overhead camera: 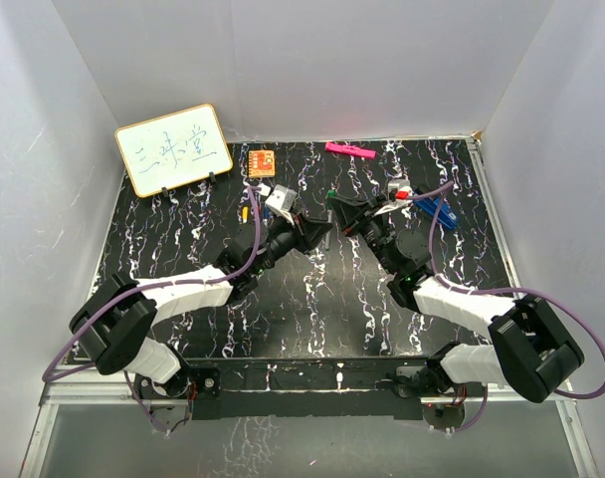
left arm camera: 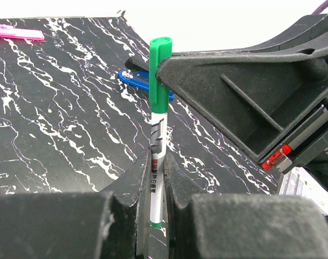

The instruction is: Insert the pens into the pen caps

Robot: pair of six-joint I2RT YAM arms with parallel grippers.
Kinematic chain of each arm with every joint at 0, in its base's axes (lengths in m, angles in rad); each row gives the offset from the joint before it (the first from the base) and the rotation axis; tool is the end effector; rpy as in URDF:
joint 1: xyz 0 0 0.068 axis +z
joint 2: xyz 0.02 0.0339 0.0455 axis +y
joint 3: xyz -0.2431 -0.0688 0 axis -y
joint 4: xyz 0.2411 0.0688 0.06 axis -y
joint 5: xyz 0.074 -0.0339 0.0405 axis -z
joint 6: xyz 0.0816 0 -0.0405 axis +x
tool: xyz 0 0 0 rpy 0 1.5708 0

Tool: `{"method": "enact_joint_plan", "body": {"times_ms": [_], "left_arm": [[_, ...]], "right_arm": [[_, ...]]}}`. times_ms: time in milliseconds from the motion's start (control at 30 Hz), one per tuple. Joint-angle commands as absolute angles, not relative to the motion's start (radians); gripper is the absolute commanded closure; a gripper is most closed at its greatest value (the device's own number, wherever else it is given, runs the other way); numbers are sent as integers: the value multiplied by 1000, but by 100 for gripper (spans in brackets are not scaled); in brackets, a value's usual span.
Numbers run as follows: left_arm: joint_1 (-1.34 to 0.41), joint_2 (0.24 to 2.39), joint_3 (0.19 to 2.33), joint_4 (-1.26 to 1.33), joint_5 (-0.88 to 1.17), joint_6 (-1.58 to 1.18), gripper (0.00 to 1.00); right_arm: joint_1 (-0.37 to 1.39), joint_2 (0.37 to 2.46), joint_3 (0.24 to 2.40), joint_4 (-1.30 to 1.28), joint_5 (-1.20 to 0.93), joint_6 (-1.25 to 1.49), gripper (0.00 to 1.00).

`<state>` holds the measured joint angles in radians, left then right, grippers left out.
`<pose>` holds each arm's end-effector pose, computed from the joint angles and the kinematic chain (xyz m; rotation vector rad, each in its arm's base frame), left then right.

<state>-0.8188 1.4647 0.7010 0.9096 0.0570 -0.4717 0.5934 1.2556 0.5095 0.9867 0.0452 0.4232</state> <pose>0.2451 -0.2688 0.2544 0.3117 1.4876 -1.0922 0.2619 0.1722 0.2621 -0.0775 1.3760 0.8276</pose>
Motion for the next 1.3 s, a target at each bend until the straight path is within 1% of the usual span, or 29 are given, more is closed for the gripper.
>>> {"method": "enact_joint_plan", "body": {"times_ms": [0,200,533,900,1000,1133,1167,1267], "left_arm": [[-810,1460,787,945,41,-434,100],[-770,1477,846,929,72,-447,100],[-679,1462,851,1047,58,-496,100],[-645,1486,904,1083,58,-475,100],[-643,1491,913,1045,68,-473,100],[-643,1504,951,868,80,-462,100],[-643,1508,956,823,76,-457,100],[-643,1519,955,688,66,-459,100]], "right_arm": [[591,1262,531,945,-5,425,100],[592,1288,573,836,-42,405,100],[600,1365,609,684,-79,431,100],[646,1413,590,620,-83,446,100],[648,1410,596,620,-48,448,100],[649,1416,653,598,61,441,100],[649,1417,669,600,91,436,94],[646,1411,712,640,192,403,67]]}}
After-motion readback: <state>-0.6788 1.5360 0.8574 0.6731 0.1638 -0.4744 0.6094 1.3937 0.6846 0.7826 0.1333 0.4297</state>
